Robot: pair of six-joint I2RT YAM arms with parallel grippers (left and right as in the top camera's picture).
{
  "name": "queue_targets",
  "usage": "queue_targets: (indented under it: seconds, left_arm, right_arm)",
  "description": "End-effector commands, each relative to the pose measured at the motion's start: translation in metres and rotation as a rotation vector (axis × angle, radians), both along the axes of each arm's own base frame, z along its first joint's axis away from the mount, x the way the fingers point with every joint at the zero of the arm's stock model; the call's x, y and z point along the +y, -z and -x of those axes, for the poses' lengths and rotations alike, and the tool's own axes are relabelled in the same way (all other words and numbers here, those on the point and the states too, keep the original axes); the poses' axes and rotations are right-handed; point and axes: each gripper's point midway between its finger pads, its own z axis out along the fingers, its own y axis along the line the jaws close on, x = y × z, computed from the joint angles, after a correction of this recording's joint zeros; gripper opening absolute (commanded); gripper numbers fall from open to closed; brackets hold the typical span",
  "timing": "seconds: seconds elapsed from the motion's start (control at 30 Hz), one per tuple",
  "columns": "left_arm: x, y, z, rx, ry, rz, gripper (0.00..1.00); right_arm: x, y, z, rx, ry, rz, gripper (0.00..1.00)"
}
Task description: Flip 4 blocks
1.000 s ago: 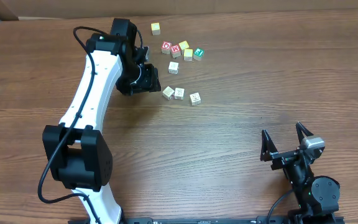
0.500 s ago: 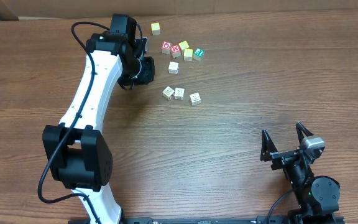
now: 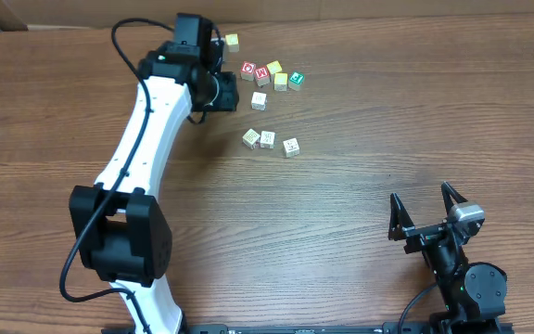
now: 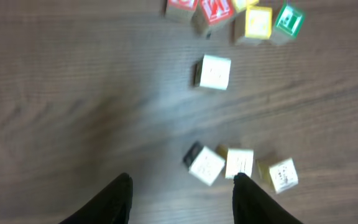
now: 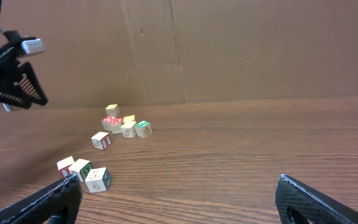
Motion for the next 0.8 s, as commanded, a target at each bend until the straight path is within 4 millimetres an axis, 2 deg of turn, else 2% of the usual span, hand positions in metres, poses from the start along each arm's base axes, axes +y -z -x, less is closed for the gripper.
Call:
queue_targets:
  seconds: [0.0, 0.27, 0.6, 0.7, 0.77]
  left_arm:
    - [-0.001, 0.027, 0.001, 0.01, -0.004, -0.06, 0.45]
    - [-0.026, 0.069, -0.003, -0.055, 0.04, -0.044, 0.47]
    - [-0.054, 0.12, 0.007, -0.024, 0.104, -0.052, 0.47]
    - [-0.055, 0.127, 0.008, -0.018, 0.109, -0.086, 0.42]
    - [-0.056, 0.122, 0.006, -0.035, 0.107, -0.085, 0.33]
  right_arm:
    - [-0.001, 0.003, -0.001, 0.0, 0.006, 0.004, 1.0]
    - [-0.001, 0.003, -0.001, 0.0, 0.006, 0.004, 1.0]
    - [-0.001, 0.003, -0.001, 0.0, 0.006, 0.004, 1.0]
    - [-0.001, 0.003, -0.001, 0.0, 0.006, 0.004, 1.0]
    - [-0.001, 0.003, -0.001, 0.0, 0.006, 0.004, 1.0]
